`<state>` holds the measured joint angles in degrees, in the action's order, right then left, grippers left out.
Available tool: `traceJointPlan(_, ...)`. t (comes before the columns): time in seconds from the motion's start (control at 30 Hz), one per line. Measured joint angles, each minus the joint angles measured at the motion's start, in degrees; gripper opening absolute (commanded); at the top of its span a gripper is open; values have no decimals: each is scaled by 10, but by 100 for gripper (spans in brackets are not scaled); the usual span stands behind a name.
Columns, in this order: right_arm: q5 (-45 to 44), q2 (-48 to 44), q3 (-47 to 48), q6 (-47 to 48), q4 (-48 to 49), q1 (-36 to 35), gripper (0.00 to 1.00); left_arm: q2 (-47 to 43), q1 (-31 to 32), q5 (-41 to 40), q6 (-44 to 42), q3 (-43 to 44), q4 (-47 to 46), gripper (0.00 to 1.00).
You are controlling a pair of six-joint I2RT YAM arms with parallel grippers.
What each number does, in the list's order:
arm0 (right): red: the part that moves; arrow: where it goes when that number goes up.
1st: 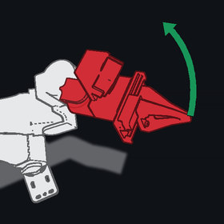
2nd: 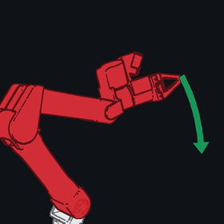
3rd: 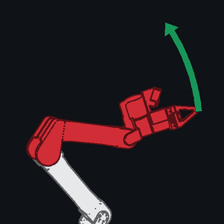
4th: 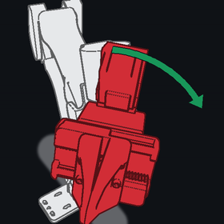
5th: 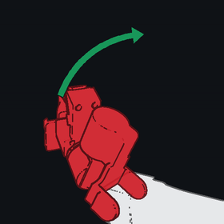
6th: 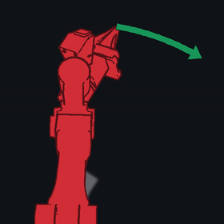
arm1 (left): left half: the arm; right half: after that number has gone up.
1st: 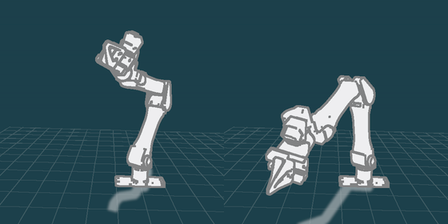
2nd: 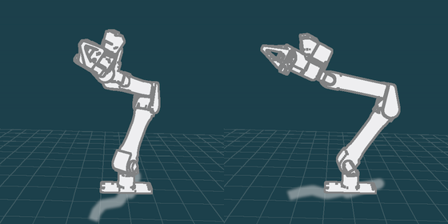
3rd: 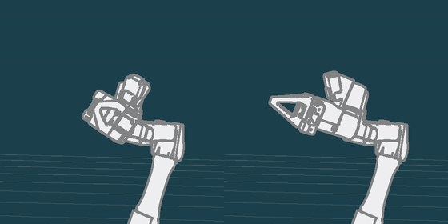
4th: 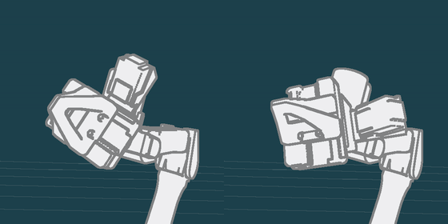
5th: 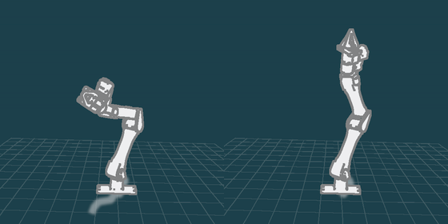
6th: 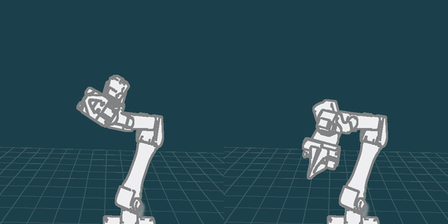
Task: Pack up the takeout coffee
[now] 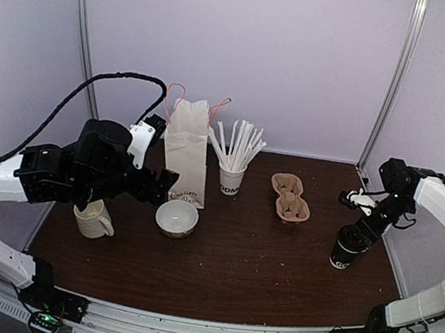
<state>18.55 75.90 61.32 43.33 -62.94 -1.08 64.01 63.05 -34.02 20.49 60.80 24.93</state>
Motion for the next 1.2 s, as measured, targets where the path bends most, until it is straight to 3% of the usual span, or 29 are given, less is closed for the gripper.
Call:
traceJointPlan(0.1, 6, 0, -1, 1, 2, 0, 89, 0, 0, 3, -1, 7, 1, 95)
traceJointPlan(0.17, 10, 0, -1, 1, 1, 0, 99, 1, 0, 4, -5, 16, 8, 95)
traceJointPlan(0.4, 40, -20, 45, -1, -42, 2, 100, 30, -15, 1, -42, 140, 71, 88)
traceJointPlan(0.53, 78, -54, 70, -9, -49, 2, 99, 87, -104, 2, -20, 281, 149, 86)
traceJointPlan(0.7, 119, -91, 40, -36, -16, 2, 97, 165, -199, 10, 3, 412, 201, 85)
traceJointPlan(1.2, 202, -121, -34, -129, 101, 2, 95, 474, -285, 99, 46, 671, 301, 84)
